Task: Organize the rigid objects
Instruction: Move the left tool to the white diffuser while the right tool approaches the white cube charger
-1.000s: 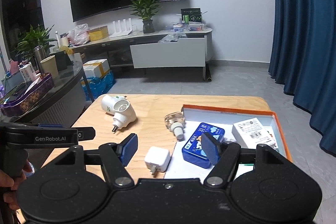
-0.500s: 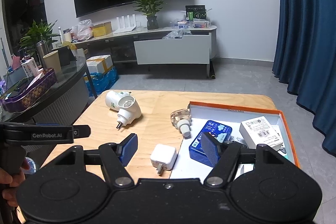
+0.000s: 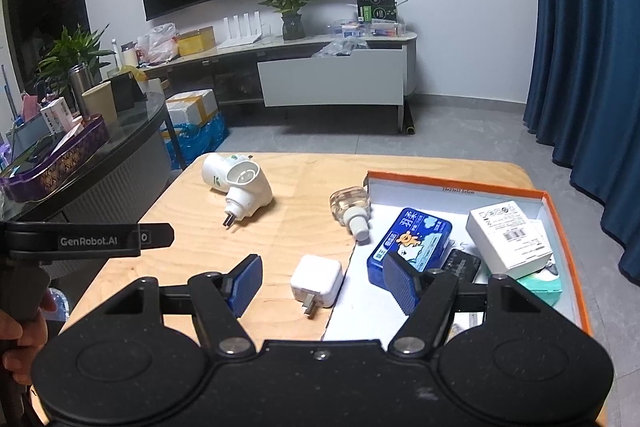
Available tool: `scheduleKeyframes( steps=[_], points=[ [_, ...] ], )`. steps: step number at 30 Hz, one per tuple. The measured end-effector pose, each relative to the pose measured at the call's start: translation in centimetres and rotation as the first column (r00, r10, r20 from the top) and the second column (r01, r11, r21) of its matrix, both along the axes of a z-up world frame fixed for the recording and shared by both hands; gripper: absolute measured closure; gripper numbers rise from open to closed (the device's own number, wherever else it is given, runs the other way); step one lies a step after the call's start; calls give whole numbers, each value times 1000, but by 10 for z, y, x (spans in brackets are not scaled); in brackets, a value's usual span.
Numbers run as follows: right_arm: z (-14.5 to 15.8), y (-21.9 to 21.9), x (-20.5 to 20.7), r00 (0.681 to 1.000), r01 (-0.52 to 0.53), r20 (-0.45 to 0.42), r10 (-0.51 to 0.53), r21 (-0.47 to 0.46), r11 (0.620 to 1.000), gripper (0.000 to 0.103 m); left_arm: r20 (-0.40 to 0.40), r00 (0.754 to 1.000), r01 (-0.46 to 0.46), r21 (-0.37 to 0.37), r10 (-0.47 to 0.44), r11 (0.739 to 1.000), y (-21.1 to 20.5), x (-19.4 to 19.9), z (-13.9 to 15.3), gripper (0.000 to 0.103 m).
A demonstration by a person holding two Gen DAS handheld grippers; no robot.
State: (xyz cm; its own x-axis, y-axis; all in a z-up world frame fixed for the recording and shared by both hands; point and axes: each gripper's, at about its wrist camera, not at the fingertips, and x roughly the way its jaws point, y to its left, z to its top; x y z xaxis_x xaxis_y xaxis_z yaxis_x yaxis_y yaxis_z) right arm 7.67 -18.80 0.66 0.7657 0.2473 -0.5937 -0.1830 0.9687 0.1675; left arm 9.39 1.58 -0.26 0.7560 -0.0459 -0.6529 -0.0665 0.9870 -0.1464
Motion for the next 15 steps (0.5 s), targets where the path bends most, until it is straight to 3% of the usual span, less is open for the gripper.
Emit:
scheduleKeyframes(
  steps=[15],
  points=[
    [-13, 18, 12, 999, -31, -40, 32, 16, 999, 23, -15, 1000, 3, 3, -3, 1000, 1, 7, -5, 14]
  ],
)
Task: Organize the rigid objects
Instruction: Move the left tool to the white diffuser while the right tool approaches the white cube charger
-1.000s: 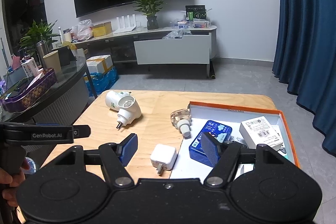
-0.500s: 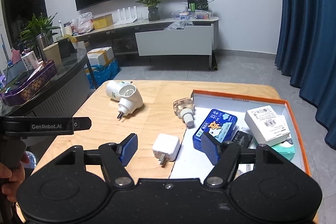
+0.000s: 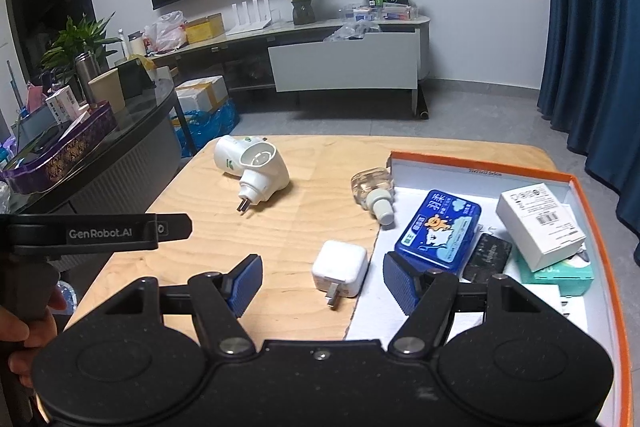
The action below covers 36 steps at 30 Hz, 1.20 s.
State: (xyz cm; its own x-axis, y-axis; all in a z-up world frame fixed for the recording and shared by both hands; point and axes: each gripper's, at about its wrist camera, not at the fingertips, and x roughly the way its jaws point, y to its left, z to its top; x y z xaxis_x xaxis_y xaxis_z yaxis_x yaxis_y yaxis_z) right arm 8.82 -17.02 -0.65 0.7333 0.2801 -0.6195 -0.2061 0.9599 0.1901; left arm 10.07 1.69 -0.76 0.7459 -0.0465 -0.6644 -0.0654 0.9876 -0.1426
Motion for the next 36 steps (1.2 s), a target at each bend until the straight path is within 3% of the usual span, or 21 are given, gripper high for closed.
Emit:
scheduleKeyframes(
  steps=[13, 23, 32, 34, 36],
  points=[
    [-15, 8, 13, 999, -8, -36, 8, 5, 1000, 23, -10, 1000, 18, 27, -18, 999, -1, 28, -11, 13],
    [-29, 4, 21, 999, 6, -51, -5, 9, 1000, 23, -3, 998, 67, 79, -67, 995, -7, 90, -36, 8],
    [-41, -7, 30, 997, 32, -72, -30, 25, 999, 23, 6, 998, 57, 85, -58, 995, -13, 129, -55, 7],
    [-44, -6, 30, 997, 29, -72, -27, 21, 999, 23, 1, 998, 58, 75, -58, 995, -14, 134, -58, 8],
    [-46, -6, 32, 997, 29, -78, -27, 23, 999, 23, 0, 998, 61, 77, -62, 995, -16, 137, -62, 16]
  ],
)
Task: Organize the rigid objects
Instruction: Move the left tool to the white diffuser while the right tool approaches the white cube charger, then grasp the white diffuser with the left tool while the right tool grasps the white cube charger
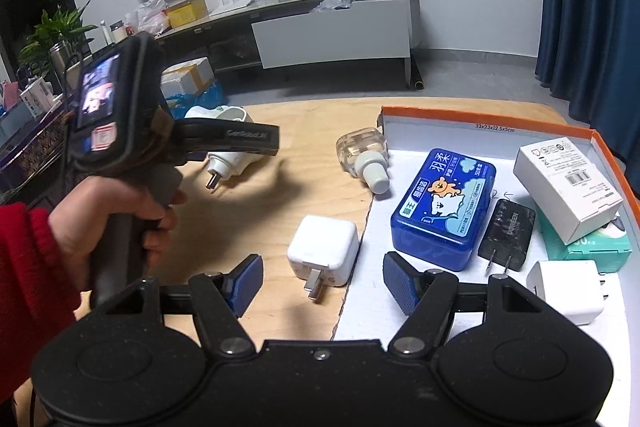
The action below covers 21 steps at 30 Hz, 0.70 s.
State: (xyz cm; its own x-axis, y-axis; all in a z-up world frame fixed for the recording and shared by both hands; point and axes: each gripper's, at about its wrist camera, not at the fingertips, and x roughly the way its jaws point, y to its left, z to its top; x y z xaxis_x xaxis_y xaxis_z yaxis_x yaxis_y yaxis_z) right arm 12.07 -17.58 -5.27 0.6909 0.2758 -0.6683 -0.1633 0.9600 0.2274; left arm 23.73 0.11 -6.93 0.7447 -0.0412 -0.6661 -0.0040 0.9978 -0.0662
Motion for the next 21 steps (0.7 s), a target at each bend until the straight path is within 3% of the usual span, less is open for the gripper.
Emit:
scheduleKeyframes(
  steps=[1, 3, 4, 14, 21],
  points=[
    [-1, 0, 1, 1000, 3, -1, -3, -1, 1000, 23, 9, 1000, -2, 13, 2, 1000, -1, 0, -1, 17],
    [-2, -1, 3, 1000, 8, -5, -8, -1, 1000, 23, 31, 999, 7, 37, -8, 999, -5, 0, 0, 45],
    [-3, 0, 4, 1000, 9, -7, -9, -1, 1000, 23, 36, 999, 15, 47, -17, 999, -6, -1, 1, 50],
    [-16, 12, 26, 998, -19, -57, 19, -5, 1000, 23, 40, 998, 41, -8, -41, 999, 3, -49, 16, 52],
    [-20, 25, 56, 993, -13, -115, 7, -53, 999, 32, 13, 1000, -11, -56, 12, 998, 18, -92, 23, 52]
  ],
)
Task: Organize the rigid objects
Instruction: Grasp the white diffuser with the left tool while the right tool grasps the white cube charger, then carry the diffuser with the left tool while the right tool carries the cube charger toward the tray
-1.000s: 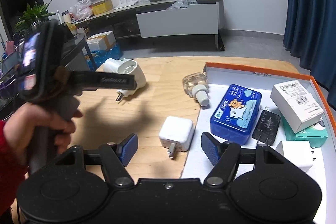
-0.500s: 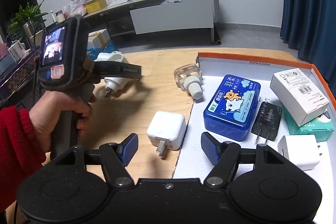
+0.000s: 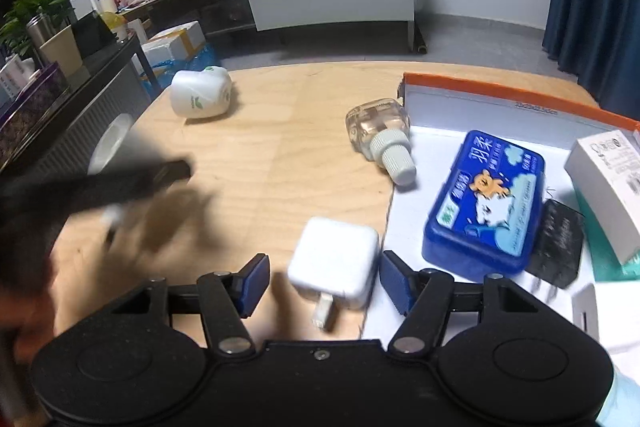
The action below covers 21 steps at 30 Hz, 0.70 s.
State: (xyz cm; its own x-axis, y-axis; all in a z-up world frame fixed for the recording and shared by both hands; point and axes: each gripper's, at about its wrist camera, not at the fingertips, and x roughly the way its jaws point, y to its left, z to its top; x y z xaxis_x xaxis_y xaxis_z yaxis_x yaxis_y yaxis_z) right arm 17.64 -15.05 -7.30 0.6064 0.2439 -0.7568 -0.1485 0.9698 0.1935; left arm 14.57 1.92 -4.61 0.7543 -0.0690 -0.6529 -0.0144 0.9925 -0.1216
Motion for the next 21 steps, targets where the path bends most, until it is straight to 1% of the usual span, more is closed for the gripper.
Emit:
scheduleKeyframes(
  steps=[1, 2, 5, 7, 9, 13, 21],
  points=[
    [-1, 3, 2, 1000, -4, 2, 4, -25, 1000, 36, -7, 1000, -7, 2, 7, 1000, 1, -4, 1, 52],
    [-1, 6, 3, 1000, -5, 5, 6, -52, 999, 51, -13, 1000, -9, 1, 9, 1000, 2, -7, 2, 52],
    [1, 10, 1, 1000, -6, 10, 7, -44, 999, 52, -17, 1000, -24, -2, 24, 1000, 5, -18, 7, 52],
    [8, 15, -8, 999, -7, 39, 9, -56, 998, 52, -25, 999, -30, -36, 29, 999, 7, -26, 10, 52],
    [20, 19, -19, 997, -32, 66, 35, -45, 998, 52, -28, 999, -32, -53, 30, 998, 8, -34, 14, 52],
    [43, 23, -41, 992, -47, 119, 51, -33, 998, 52, -3, 999, -35, -33, 35, 999, 1, -53, 29, 52],
    [70, 12, -89, 984, -43, 171, 43, -5, 999, 52, 7, 999, -33, 1, 33, 999, -11, -88, 44, 52]
  ],
)
